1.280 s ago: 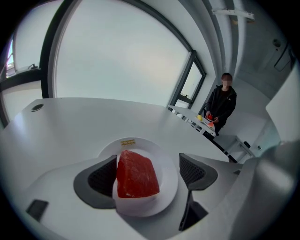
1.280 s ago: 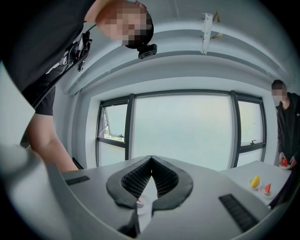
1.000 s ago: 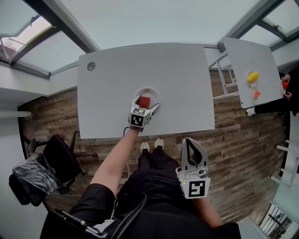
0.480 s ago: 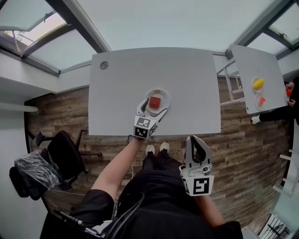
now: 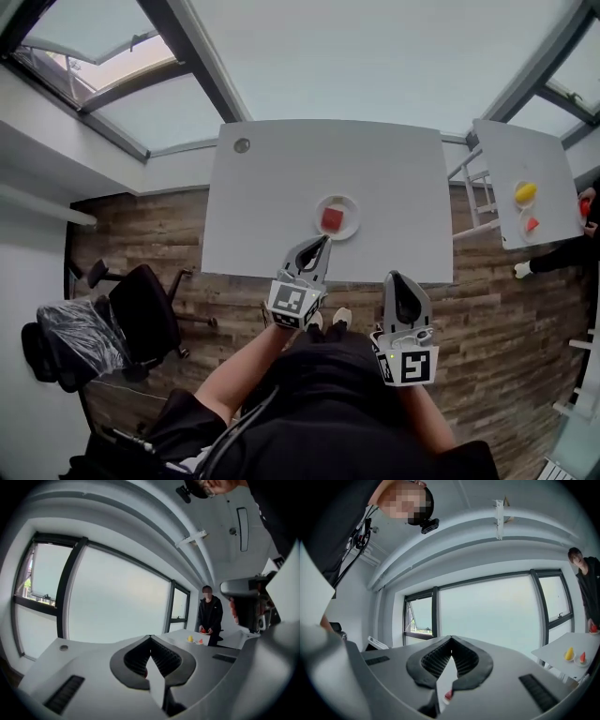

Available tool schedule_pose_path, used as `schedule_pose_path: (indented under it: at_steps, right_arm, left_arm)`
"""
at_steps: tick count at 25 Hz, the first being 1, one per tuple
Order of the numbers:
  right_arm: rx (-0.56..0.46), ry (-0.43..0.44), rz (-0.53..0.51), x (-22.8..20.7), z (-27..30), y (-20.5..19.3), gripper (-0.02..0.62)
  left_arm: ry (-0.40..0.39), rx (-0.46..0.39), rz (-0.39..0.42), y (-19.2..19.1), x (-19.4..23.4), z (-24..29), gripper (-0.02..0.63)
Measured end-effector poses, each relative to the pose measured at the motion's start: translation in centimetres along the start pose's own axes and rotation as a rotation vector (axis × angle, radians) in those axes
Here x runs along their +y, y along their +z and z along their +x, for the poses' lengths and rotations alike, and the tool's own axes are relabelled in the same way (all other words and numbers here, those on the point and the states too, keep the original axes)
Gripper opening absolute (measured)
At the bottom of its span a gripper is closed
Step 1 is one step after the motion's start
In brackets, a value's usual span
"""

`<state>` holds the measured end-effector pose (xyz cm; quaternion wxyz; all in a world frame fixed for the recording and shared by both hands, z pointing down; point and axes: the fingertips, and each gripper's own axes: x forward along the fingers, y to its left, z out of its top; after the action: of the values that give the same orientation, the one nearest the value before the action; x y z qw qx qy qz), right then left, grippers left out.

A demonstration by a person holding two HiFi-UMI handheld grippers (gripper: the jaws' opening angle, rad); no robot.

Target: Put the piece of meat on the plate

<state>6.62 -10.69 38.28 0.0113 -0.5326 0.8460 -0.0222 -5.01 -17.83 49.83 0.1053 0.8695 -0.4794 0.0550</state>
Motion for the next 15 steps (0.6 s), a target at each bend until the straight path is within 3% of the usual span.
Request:
schedule_pose_path:
  at_steps: [7, 15]
  right_arm:
    - [-0.006, 0.02, 0.057, 1.1, 1.2, 0.4, 0.003]
    - [-0.027, 0.101, -0.017, 4.7, 1.6, 1.4, 0.003]
  left_arm:
    - [0.087, -0.078, 0.023, 4.6, -0.8, -6.0, 0.003]
    - [0.137, -0.151, 0.003, 6.7, -1.0, -8.3, 0.003]
